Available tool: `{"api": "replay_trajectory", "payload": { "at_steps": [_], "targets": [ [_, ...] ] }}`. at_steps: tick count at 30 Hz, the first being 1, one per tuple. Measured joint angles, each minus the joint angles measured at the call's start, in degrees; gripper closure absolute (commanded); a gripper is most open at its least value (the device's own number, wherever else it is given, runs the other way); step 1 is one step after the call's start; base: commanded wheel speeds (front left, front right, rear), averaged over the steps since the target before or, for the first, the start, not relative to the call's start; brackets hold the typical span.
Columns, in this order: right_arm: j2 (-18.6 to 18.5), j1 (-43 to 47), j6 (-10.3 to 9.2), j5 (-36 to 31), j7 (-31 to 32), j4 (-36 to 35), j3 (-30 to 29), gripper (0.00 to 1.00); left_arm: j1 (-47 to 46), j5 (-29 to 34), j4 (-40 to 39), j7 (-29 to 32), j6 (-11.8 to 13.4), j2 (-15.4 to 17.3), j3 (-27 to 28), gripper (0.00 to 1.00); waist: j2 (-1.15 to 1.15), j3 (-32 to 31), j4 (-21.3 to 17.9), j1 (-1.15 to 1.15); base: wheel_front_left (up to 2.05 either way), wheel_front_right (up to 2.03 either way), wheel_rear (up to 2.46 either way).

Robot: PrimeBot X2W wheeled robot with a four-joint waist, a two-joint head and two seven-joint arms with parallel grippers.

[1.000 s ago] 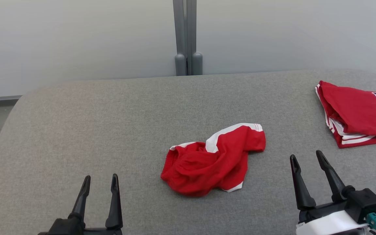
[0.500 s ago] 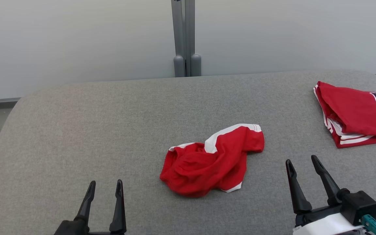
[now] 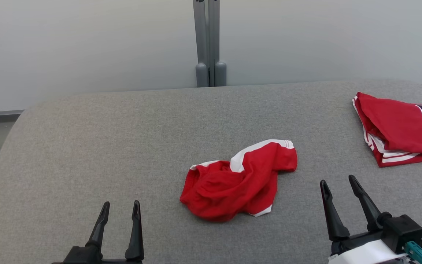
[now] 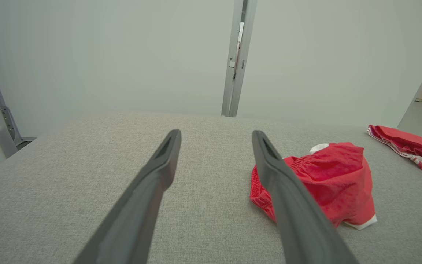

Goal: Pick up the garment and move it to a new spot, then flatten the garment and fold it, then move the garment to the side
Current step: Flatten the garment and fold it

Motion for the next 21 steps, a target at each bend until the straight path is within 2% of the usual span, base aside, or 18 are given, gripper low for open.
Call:
{"api": "replay_trajectory", "payload": {
  "at_steps": [21],
  "targets": [
    [0.2,-0.2,0.00,0.2,0.0,0.0,0.4,0.00,-1.0,1.1,0.9,0.0,-0.6,0.0,-0.7,0.00,0.00,1.3,0.0,0.00,0.00,0.00,0.00]
  ]
}}
